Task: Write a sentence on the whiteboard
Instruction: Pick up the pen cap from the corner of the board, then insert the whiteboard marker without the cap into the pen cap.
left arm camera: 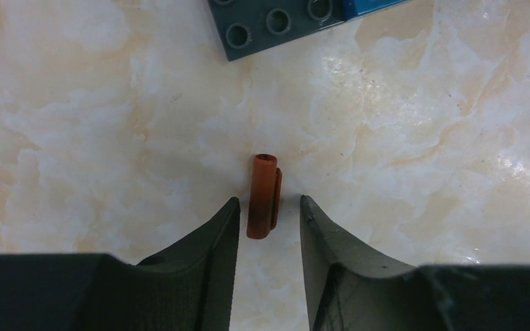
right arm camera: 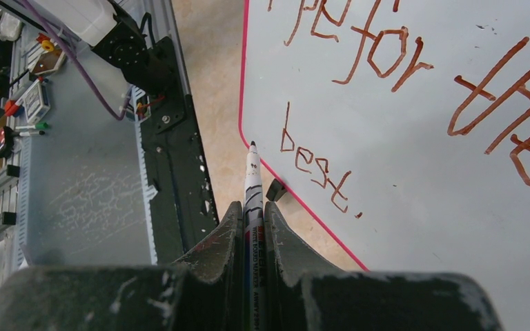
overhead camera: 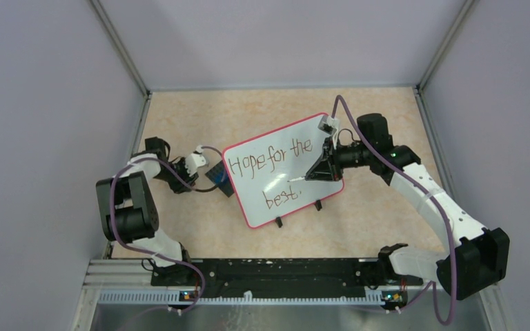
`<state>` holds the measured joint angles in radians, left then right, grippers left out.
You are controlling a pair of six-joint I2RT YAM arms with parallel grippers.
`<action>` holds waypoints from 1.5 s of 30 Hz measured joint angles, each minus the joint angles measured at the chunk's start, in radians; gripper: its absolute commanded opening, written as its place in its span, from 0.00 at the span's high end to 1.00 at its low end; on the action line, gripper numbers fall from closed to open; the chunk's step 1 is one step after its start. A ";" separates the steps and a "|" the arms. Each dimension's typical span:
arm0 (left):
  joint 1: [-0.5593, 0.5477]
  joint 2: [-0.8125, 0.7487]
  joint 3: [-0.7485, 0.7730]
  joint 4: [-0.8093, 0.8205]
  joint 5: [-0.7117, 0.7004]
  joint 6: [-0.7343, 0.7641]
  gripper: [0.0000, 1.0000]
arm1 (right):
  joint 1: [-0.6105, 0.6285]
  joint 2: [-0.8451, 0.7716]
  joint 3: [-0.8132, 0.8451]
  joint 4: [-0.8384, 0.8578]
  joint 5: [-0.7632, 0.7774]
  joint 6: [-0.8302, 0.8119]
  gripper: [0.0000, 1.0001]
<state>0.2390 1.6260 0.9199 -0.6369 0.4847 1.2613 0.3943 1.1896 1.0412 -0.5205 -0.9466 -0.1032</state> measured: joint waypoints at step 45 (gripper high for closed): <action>-0.719 -0.165 0.941 -0.405 0.020 -0.633 1.00 | -0.248 -0.008 -0.001 0.100 -0.131 0.161 1.00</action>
<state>-0.4797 1.4612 1.8606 -1.0420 0.5045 0.6285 0.1463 1.1816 1.0405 -0.4202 -1.0779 0.0574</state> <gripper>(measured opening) 0.026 0.083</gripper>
